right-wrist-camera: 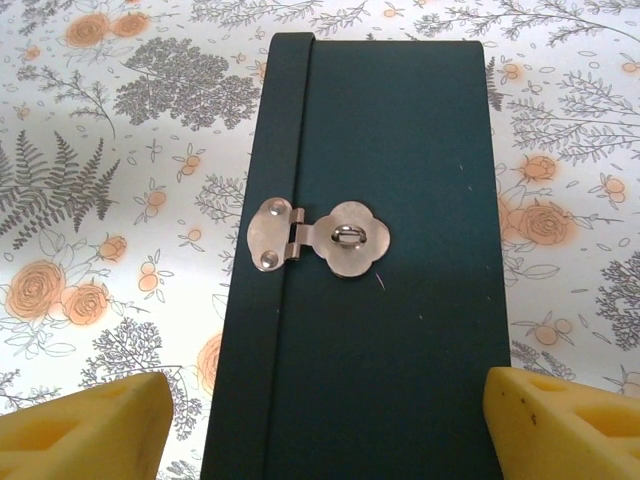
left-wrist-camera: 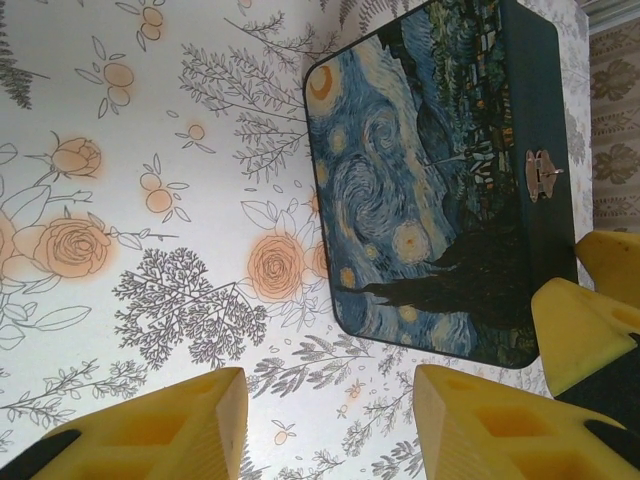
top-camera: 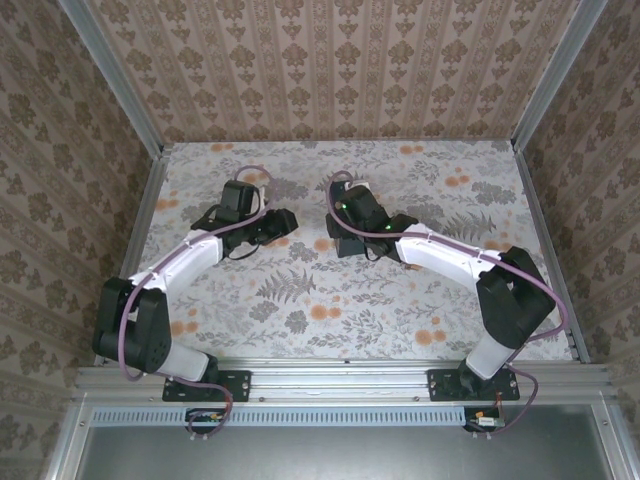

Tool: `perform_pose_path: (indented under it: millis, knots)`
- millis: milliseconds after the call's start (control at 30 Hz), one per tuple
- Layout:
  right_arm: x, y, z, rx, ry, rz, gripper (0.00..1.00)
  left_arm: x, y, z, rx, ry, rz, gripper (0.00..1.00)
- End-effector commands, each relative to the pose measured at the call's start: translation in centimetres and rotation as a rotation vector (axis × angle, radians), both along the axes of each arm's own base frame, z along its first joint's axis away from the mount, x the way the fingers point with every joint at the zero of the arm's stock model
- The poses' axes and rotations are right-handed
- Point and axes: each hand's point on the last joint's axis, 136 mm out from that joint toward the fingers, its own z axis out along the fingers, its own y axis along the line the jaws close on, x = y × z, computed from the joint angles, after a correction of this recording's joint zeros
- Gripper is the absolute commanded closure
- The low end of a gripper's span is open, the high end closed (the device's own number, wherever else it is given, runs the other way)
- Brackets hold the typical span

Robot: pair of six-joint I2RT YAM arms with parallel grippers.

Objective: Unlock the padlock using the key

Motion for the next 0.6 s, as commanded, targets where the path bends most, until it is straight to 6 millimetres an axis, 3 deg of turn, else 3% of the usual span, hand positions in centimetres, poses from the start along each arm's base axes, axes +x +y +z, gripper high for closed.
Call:
perform_pose_path:
  millis: [0,167,233,467,567]
  knots:
    - [0.0,-0.7,3.0,-0.03,-0.063,-0.012,0.16,0.0,0.2,0.4,-0.024,-0.013,0.014,0.53]
    - [0.0,-0.9,2.1,-0.064,-0.046,-0.018,0.14,0.1,0.1,0.4,-0.034,-0.016,0.01,0.56]
    - [0.2,-1.1,1.1,-0.078,-0.025,-0.026,0.0,0.1,0.1,0.5,-0.032,-0.019,0.01,0.56]
    - [0.4,-0.6,-2.3,-0.075,0.039,-0.027,0.02,-0.1,0.6,0.5,-0.031,-0.018,0.018,0.56]
    - [0.6,-0.9,-3.3,-0.048,0.055,-0.049,0.12,-0.1,0.9,0.6,-0.031,-0.019,0.026,0.56]
